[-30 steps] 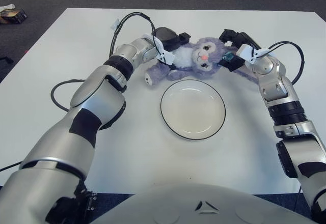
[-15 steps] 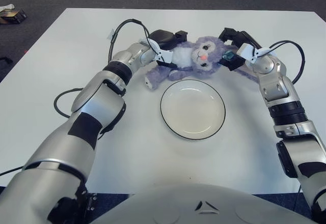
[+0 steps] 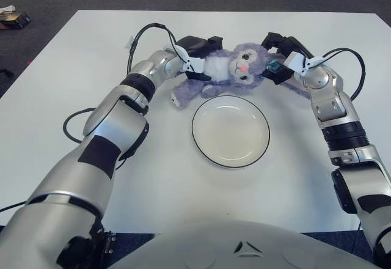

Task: Put the doll into the plate.

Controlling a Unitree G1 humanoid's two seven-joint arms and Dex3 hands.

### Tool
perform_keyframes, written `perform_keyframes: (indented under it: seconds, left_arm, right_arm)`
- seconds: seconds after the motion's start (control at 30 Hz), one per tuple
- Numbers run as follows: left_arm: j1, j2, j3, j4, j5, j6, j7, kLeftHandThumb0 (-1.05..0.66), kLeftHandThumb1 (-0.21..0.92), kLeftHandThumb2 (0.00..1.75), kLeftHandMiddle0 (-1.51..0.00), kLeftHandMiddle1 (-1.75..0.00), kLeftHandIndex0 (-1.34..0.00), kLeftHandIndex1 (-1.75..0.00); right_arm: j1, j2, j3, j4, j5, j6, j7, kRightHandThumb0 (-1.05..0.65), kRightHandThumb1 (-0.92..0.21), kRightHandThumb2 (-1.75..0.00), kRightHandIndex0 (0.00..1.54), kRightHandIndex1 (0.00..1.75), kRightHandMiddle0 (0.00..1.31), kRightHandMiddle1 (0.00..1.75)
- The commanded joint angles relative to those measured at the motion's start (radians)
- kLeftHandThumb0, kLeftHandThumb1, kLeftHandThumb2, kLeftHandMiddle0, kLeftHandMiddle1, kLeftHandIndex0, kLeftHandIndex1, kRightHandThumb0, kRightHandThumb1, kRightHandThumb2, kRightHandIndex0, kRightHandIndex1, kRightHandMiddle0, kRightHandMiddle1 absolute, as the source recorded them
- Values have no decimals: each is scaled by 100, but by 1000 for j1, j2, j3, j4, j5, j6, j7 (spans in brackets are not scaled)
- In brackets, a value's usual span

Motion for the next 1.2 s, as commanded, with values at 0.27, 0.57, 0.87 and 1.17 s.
perform_keyframes:
  seconds: [0.27, 0.57, 0.87, 1.17]
  left_arm:
    - [12, 72, 59, 4, -40, 1, -90, 46, 36, 126, -57, -175, -65, -175]
    - [9, 81, 79, -9, -48, -1, -122, 46, 34, 128, -58, -175, -65, -175]
    - [-21, 139, 125, -107, -115, -56, -297, 47, 32, 130, -60, -175, -66, -175]
    - [-70, 186, 132, -211, -126, -65, -419, 47, 32, 131, -60, -175, -67, -175]
  right_arm:
    - [4, -29, -32, -33, 11, 4, 3, 46, -32, -131, 60, 175, 80, 175]
    - [3, -30, -31, -42, 12, 7, 7, 46, -31, -131, 61, 175, 80, 175]
    - [-1, -41, -30, -91, 7, 9, 36, 46, -31, -131, 61, 175, 79, 175]
    - [6, -51, -25, -131, -7, -11, 43, 46, -31, -131, 61, 175, 79, 175]
